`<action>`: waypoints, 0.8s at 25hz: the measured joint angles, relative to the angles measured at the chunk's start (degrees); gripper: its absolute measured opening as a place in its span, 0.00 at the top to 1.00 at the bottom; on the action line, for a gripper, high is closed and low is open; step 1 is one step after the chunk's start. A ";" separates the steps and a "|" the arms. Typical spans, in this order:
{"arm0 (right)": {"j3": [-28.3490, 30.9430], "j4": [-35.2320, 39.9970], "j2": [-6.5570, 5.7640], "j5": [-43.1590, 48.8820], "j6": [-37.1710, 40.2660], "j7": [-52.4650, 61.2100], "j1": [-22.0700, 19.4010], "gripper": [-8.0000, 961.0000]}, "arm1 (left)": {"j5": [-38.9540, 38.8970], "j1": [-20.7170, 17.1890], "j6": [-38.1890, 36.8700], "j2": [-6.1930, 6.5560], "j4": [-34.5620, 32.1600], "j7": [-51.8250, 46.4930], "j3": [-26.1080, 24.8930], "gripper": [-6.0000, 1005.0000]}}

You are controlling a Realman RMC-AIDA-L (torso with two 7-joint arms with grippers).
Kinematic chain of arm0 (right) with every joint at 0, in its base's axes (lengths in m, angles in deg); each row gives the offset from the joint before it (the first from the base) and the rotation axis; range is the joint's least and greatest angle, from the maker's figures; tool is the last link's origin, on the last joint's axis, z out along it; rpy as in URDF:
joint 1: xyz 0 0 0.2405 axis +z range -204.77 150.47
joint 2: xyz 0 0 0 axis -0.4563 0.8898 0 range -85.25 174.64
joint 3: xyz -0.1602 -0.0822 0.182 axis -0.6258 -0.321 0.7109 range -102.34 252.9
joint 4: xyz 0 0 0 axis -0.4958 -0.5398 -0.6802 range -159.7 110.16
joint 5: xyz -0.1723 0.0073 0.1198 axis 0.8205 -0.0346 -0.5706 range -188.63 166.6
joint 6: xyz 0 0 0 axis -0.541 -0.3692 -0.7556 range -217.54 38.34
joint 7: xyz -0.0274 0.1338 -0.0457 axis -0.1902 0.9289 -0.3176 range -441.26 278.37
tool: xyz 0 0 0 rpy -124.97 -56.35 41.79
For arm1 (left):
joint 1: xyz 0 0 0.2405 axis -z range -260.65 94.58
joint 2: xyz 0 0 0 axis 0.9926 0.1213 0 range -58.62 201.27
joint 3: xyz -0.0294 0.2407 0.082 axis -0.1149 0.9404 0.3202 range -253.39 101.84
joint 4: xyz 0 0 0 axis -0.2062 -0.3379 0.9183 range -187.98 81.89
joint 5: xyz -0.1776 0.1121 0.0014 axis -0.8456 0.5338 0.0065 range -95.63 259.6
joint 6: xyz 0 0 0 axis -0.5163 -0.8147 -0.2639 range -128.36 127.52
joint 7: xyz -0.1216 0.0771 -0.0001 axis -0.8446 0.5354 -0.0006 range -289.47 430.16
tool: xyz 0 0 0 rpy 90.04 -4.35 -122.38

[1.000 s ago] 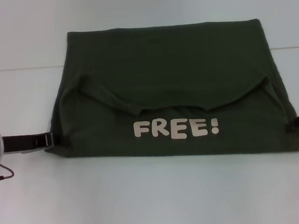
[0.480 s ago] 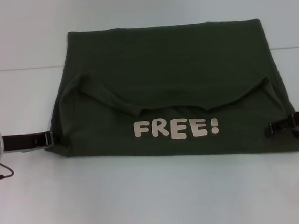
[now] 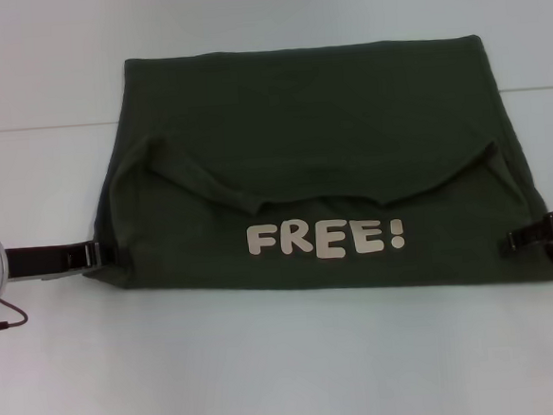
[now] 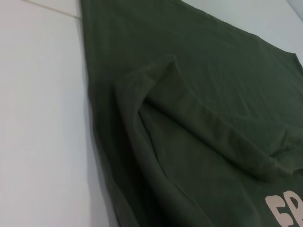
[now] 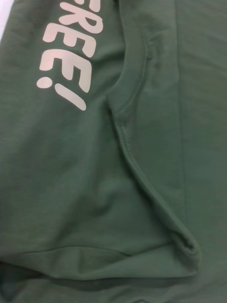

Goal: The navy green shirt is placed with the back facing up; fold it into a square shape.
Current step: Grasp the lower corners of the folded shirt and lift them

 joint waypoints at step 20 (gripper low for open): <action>-0.23 0.05 1.13 0.28 -0.72 -0.67 0.59 0.19 | -0.08 0.16 0.10 0.00 0.00 0.12 -0.07 0.96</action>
